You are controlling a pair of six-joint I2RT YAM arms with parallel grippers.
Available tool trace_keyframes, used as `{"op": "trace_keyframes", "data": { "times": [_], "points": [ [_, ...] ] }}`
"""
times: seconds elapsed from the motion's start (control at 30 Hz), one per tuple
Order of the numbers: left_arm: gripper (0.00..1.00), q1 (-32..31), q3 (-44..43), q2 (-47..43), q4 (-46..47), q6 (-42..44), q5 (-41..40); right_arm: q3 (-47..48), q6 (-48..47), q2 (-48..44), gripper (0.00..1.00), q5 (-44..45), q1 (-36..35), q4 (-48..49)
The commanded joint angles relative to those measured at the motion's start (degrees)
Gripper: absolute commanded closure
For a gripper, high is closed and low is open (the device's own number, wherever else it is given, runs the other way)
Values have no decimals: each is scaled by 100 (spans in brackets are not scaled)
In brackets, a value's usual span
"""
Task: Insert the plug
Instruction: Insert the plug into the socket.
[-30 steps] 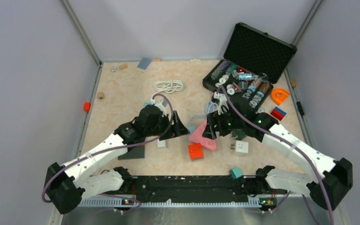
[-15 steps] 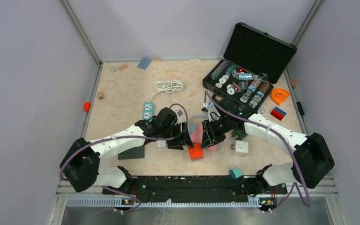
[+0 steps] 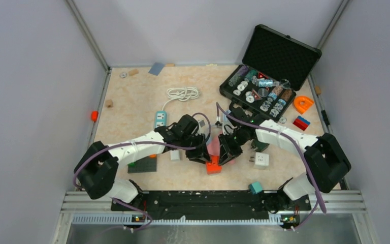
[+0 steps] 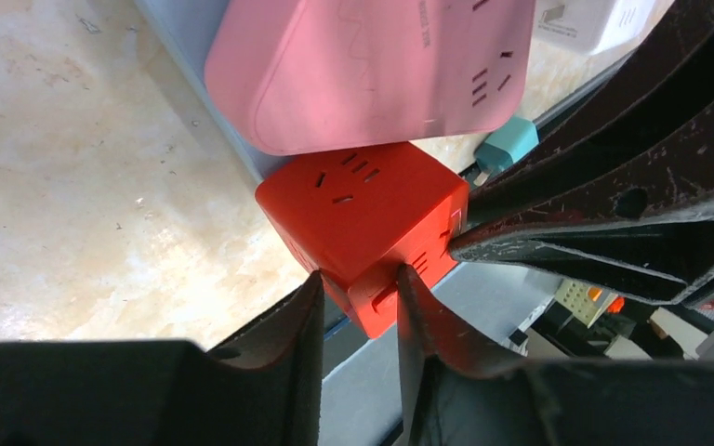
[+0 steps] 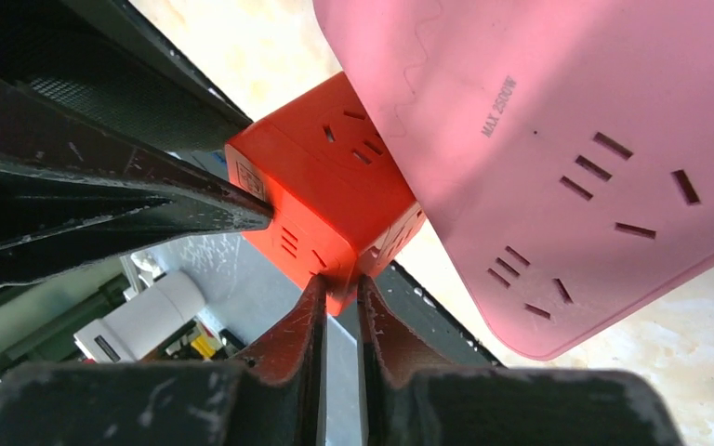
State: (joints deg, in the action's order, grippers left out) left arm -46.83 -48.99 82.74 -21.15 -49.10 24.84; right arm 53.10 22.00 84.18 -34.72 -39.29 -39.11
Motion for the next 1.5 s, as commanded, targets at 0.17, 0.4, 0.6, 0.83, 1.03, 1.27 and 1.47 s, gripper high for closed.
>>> {"op": "trace_keyframes", "data": {
  "times": [0.17, 0.4, 0.6, 0.83, 1.03, 1.27, 1.47],
  "points": [
    [89, -189, 32, 623, -399, 330, -507, 285, -288, 769, 100, 1167, -617, -764],
    [92, -273, -77, 760, -517, 318, -715, 456, -346, 868, 100, 1510, -615, -988],
    [74, -274, -732, 365, -954, 585, -1318, 1221, -581, 759, 96, 1264, -616, -1135],
    [31, -258, -1381, -431, -1127, 764, -2277, 2124, -450, 344, 71, 1256, -478, -1162],
    [9, -216, -965, -1416, -847, 583, -3165, 2025, -177, -298, 27, 1320, 227, -921],
    [1, -153, 134, -2684, -15, 99, -3535, 1659, -73, -1077, 14, 2584, 1037, -1248],
    [1, -139, 717, -3134, 396, -331, -3573, 1157, 338, -1308, 12, 4040, 1374, -1929]
  ]
}}
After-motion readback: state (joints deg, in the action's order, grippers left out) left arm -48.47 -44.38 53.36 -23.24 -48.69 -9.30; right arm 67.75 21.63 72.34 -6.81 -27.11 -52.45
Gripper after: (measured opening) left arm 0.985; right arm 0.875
